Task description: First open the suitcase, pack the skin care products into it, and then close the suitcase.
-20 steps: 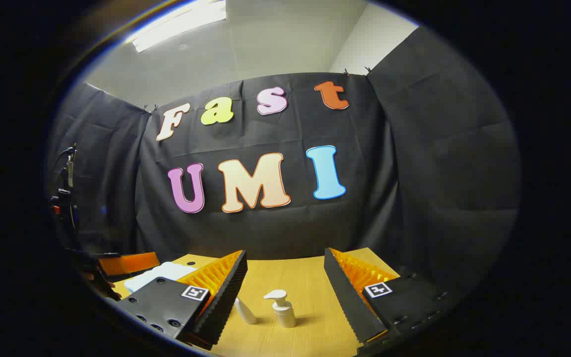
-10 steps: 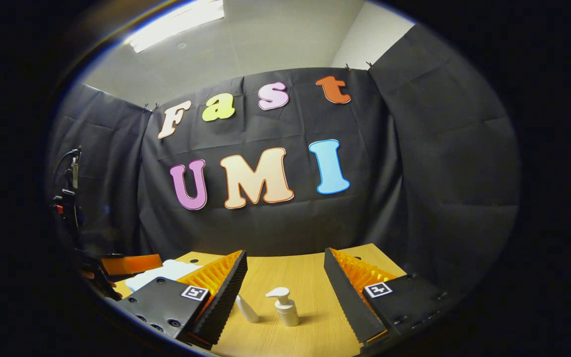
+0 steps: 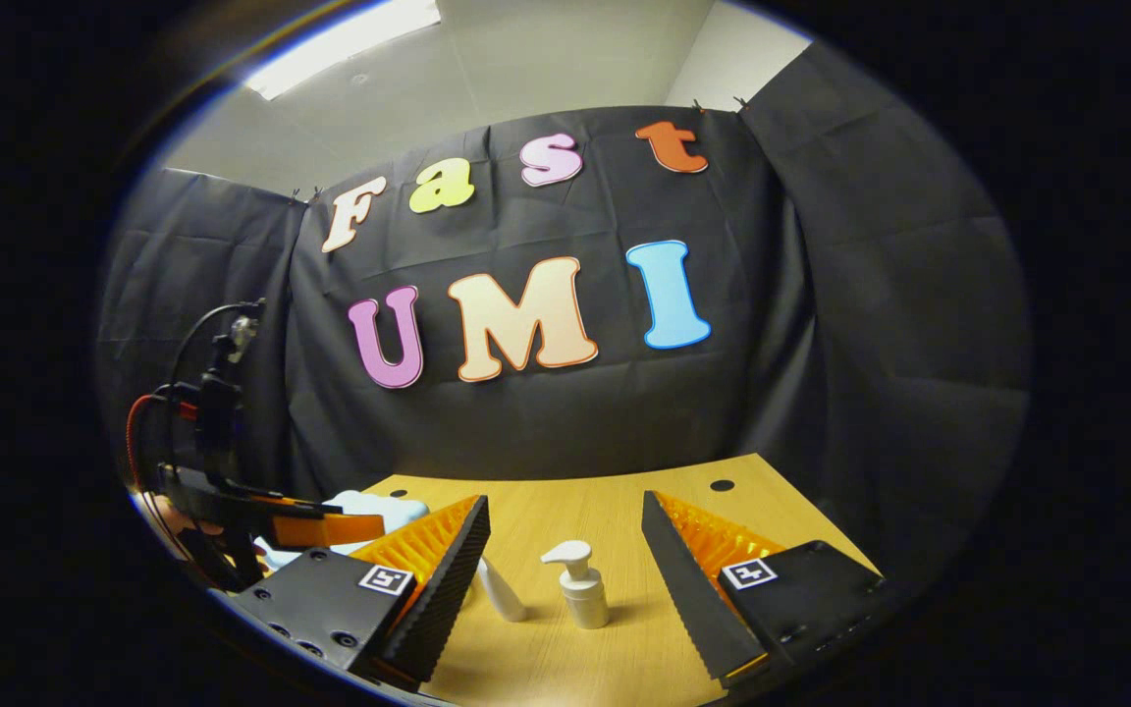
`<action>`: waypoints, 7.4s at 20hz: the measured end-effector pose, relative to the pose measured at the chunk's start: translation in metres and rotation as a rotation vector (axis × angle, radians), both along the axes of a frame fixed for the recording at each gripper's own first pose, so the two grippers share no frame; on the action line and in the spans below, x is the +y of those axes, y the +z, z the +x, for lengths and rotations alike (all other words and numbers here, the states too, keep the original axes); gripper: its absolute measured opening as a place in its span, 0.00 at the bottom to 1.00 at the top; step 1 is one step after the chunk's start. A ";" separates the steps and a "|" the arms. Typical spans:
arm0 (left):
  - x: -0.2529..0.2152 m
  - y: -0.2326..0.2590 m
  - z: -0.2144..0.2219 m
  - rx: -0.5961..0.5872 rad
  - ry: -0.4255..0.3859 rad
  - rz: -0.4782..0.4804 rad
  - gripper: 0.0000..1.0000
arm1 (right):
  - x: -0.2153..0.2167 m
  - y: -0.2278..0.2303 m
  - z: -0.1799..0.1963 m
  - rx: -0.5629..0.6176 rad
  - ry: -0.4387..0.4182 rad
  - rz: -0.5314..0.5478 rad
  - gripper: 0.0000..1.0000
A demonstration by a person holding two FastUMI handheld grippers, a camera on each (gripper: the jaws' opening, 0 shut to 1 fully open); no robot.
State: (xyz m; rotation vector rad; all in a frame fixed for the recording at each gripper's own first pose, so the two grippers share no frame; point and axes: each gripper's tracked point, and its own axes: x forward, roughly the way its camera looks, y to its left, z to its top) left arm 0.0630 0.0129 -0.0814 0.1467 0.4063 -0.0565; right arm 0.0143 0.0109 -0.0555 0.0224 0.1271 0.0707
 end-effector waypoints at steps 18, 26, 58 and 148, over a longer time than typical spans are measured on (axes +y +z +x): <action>0.032 -0.099 0.076 0.479 0.124 -0.042 0.95 | -0.020 -0.009 -0.005 0.035 -0.032 0.004 0.98; 0.041 -0.130 0.081 0.616 0.152 -0.008 0.77 | -0.027 -0.010 -0.006 0.033 -0.045 0.001 0.96; 0.042 -0.055 0.067 0.622 0.148 -0.200 0.01 | 0.009 -0.018 0.004 0.059 0.034 -0.006 0.98; -0.052 -0.132 0.071 -0.038 -0.115 -0.103 0.96 | -0.014 -0.156 0.067 0.264 0.016 -0.122 0.98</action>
